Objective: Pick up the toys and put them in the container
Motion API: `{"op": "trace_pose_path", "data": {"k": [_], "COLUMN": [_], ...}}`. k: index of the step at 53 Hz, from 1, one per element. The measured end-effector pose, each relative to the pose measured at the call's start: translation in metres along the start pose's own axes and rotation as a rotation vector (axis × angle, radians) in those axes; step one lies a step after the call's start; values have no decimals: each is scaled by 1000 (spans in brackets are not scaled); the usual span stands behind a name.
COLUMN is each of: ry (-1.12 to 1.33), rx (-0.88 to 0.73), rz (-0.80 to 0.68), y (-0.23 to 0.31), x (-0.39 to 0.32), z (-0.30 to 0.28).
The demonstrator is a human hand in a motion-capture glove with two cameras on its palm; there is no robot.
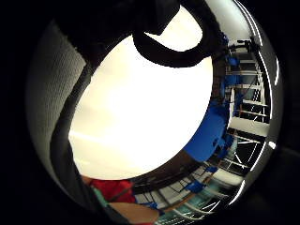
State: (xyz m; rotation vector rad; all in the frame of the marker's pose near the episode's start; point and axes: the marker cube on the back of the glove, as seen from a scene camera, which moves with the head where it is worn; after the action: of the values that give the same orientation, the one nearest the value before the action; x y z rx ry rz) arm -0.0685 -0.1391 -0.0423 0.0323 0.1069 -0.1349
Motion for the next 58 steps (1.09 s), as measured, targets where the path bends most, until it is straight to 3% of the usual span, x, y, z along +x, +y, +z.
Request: {"op": "trace_pose_path", "data": {"k": [23,58], "ry": [-8,-62], "rx": [-6,14], "rz": [74,94], "y": [34,66], "x": [79,125], "z": [19,11]}}
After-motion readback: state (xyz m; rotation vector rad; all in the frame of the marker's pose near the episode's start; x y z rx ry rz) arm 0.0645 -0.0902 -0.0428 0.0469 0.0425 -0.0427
